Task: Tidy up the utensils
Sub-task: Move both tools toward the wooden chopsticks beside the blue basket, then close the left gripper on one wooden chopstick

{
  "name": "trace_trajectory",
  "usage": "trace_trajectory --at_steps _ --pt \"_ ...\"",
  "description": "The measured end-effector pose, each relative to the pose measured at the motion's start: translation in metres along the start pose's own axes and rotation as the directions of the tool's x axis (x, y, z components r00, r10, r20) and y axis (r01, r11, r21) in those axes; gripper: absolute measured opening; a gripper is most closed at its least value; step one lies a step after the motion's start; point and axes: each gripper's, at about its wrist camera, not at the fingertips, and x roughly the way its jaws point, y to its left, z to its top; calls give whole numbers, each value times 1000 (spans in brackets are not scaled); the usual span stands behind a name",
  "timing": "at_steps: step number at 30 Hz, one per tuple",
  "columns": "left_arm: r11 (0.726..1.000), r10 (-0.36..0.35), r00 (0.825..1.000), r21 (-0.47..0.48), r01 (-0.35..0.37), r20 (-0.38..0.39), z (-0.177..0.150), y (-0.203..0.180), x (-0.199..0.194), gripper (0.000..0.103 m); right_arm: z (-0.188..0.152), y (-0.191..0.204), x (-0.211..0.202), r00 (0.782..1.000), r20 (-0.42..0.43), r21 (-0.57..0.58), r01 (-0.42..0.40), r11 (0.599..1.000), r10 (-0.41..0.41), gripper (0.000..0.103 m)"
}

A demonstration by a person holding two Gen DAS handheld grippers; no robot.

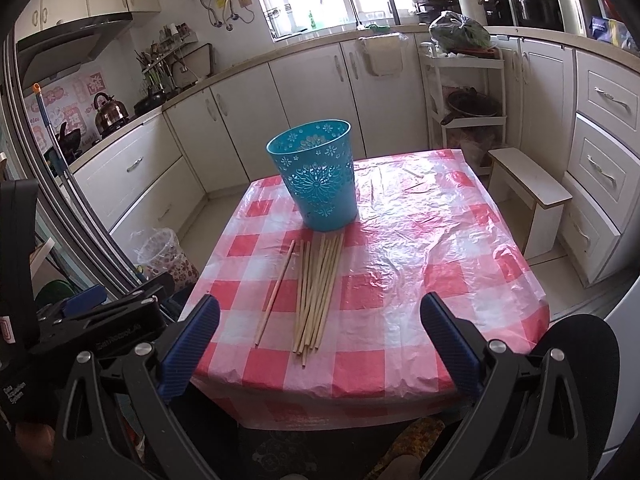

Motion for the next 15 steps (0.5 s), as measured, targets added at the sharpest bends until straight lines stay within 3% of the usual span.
trace_trajectory --at_steps 15 --pt "1000 -6 1000 3 6 30 1 -2 -13 95 6 -1 -9 999 52 -5 -4 1000 4 96"
